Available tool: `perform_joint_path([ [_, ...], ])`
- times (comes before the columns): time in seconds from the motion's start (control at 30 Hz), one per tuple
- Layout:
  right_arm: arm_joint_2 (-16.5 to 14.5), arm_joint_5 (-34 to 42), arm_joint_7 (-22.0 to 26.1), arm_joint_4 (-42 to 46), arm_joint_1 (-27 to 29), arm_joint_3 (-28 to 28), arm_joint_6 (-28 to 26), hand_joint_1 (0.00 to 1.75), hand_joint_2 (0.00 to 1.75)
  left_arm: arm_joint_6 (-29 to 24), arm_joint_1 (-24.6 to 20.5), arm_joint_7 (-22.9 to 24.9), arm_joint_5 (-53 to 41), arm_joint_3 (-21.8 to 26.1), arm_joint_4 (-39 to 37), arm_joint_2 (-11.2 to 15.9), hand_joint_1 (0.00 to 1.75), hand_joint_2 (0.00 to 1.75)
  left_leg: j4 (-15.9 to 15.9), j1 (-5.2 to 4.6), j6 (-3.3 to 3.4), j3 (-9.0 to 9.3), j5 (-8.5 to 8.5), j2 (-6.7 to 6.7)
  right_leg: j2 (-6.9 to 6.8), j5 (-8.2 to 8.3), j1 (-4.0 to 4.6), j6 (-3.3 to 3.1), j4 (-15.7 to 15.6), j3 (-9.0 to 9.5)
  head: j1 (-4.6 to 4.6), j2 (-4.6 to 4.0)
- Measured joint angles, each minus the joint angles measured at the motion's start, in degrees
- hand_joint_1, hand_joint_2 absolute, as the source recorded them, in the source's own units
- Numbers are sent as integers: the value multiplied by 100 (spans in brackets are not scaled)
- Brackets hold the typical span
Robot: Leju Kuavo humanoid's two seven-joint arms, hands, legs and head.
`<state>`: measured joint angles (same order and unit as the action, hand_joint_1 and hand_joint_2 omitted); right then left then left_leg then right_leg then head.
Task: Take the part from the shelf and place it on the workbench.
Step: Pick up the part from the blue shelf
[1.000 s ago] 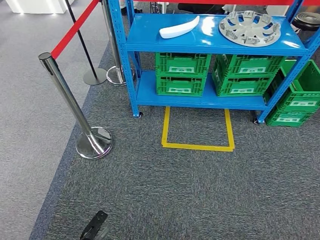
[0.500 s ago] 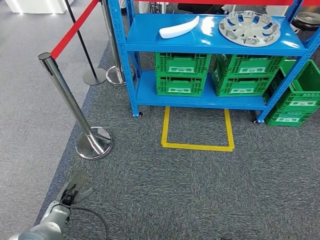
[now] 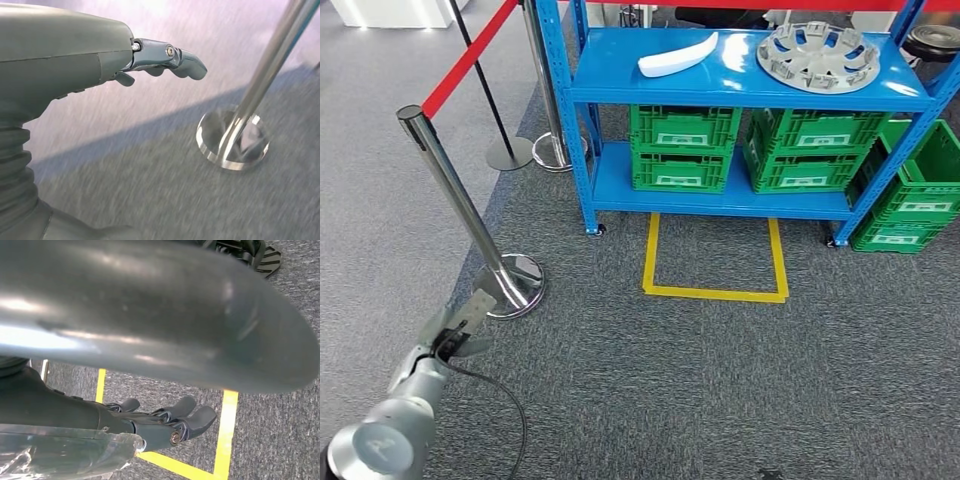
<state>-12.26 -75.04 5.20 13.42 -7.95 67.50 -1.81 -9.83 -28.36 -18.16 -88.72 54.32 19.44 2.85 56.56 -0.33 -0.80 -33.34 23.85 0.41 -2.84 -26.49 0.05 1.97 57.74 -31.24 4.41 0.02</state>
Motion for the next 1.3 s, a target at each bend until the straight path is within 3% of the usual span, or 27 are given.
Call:
perform_joint_path([
  [0.23,0,-80,-62,-4,-41,-56,38,0,0,-18,-503,128,-115,-733,183,181,0,175,0,0,1,-2,-2,1,0,6,-1,2,0,-3,-1,0],
  [0.37,0,-151,-114,-11,-98,-126,50,0,0,2,-729,222,-124,-1444,250,135,0,175,1,-5,4,-5,-3,0,-2,9,-6,6,-1,-4,0,0],
  [0.7,-2,-300,-244,-31,-248,-324,95,0,0,116,-1179,286,-126,-3338,263,-350,0,175,3,-8,6,-5,-5,0,3,19,-9,9,-1,-3,-1,0],
  [0.9,-2,-357,-292,-40,-268,-412,116,0,0,141,-1316,232,-125,-3984,262,-588,0,175,3,-8,6,-5,-5,1,5,19,-9,9,-1,-8,0,0],
  [1.13,-9,-419,-366,-57,-318,-497,122,0,0,171,-1555,660,-126,-5039,262,-942,0,175,3,-10,9,-9,-6,0,3,20,-10,10,-1,-5,-2,0],
  [1.3,-13,-419,-373,-58,-319,-518,122,0,0,120,-1644,733,-125,-5456,262,-1072,0,175,3,-14,9,-9,-6,1,3,21,-14,11,-1,-7,-1,0],
])
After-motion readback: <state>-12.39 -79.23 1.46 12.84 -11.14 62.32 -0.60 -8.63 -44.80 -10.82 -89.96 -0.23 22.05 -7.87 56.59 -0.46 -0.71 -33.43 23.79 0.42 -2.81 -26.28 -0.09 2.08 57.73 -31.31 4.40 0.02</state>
